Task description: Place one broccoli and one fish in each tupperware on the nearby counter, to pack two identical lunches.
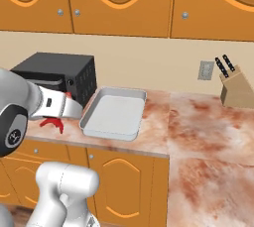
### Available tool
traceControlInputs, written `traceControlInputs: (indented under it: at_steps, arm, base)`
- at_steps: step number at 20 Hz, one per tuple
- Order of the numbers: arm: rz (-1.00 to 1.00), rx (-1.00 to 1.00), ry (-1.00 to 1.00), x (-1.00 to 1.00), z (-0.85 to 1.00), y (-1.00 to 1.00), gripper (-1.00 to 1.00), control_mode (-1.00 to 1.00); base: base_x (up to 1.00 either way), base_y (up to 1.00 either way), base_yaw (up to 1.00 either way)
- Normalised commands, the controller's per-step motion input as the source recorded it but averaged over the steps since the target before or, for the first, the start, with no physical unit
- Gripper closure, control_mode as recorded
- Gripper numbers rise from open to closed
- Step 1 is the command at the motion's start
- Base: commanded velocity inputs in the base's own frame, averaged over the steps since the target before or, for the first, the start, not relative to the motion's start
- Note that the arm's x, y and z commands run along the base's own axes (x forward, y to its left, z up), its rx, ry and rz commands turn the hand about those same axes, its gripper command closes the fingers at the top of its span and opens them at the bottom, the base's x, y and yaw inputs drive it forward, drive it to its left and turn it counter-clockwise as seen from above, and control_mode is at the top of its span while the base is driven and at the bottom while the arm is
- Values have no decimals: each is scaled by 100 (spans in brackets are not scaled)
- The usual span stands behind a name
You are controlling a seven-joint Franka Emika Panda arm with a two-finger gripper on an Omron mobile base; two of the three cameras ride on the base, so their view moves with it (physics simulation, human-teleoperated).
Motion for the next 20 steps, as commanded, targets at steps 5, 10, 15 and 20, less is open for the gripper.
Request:
traceControlInputs:
  at_steps: [5, 10, 15, 20]
  arm:
    - [0, 3, 0, 49, -43, 2, 100, -100]
    - [0, 8, 0, 70, -36, 1, 100, -100]
    - [0, 3, 8, 68, -38, 28, 100, -100]
    - [0, 0, 9, 57, -32, 31, 100, -100]
  base:
    - [0, 0, 0]
    - [0, 0, 0]
    - [0, 0, 0]
    - [0, 0, 0]
